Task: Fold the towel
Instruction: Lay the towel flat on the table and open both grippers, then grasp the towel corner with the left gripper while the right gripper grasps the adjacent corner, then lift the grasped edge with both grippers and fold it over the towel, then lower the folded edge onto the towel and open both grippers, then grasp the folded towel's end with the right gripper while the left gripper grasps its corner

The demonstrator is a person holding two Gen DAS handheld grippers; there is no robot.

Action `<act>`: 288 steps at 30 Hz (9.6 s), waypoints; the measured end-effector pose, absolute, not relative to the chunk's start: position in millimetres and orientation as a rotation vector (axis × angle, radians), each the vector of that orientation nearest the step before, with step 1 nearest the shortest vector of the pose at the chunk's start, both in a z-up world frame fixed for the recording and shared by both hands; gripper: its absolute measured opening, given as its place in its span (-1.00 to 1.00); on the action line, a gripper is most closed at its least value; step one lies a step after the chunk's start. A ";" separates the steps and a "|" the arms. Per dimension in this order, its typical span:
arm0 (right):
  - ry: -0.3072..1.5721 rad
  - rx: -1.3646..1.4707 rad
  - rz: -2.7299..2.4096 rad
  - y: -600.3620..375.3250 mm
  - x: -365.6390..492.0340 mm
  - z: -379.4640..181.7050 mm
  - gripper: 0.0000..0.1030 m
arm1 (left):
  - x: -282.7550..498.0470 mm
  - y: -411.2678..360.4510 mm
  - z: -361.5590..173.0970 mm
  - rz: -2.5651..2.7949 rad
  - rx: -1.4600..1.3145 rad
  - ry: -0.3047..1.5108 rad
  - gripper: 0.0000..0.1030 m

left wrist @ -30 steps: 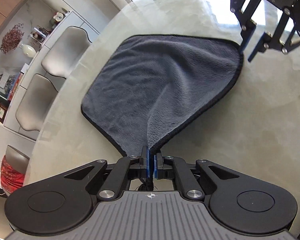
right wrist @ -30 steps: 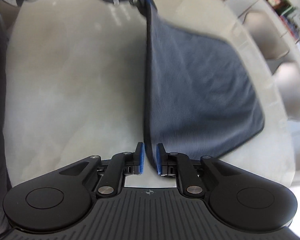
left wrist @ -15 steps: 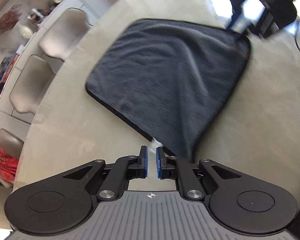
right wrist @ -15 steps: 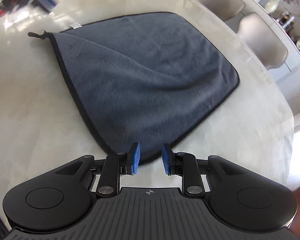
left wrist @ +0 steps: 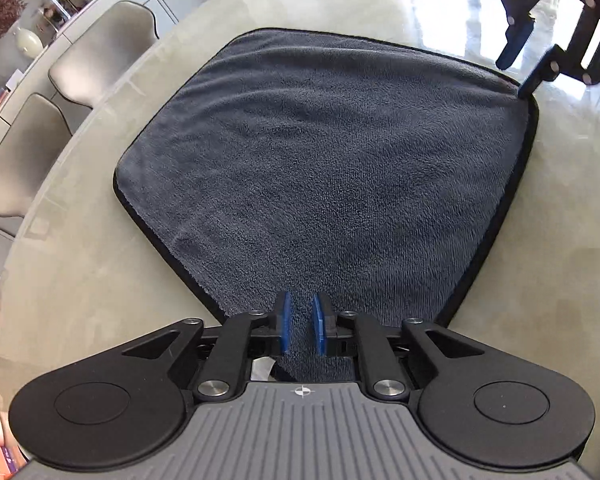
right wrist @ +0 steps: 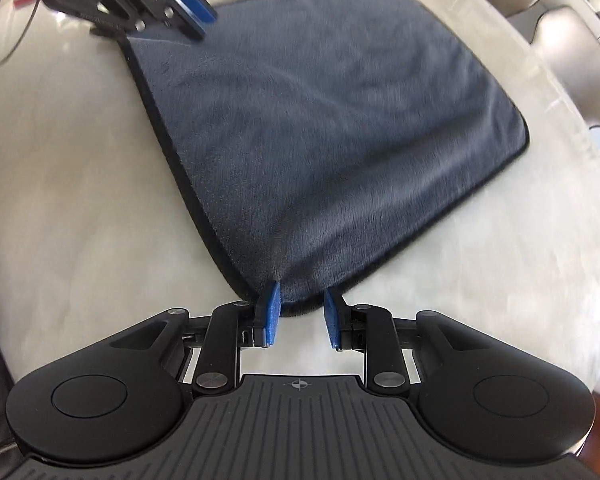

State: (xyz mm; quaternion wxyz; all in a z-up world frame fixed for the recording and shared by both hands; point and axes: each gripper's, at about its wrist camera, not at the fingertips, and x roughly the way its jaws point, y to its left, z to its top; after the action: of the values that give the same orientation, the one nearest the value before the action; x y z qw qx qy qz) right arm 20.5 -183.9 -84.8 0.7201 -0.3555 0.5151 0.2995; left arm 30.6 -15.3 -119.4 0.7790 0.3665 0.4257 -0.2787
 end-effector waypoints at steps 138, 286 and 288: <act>0.979 -0.635 0.464 -199.2 258.3 -74.3 -0.81 | 298.1 2.0 -98.8 -0.517 0.684 0.873 -0.61; 0.882 -0.124 0.488 -242.7 161.7 -33.7 -0.67 | 158.1 -134.9 -105.2 -0.813 0.704 0.644 0.30; 0.888 -0.116 0.500 -244.6 164.3 -32.7 -0.66 | 156.7 -142.3 -109.1 -0.839 0.724 0.606 0.29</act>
State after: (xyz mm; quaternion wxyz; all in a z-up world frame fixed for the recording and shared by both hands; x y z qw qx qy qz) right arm 164.3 -244.6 -32.7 0.8713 -0.0557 0.4248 0.2394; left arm 156.7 -142.3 -109.1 0.8070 0.3382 0.2835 -0.3924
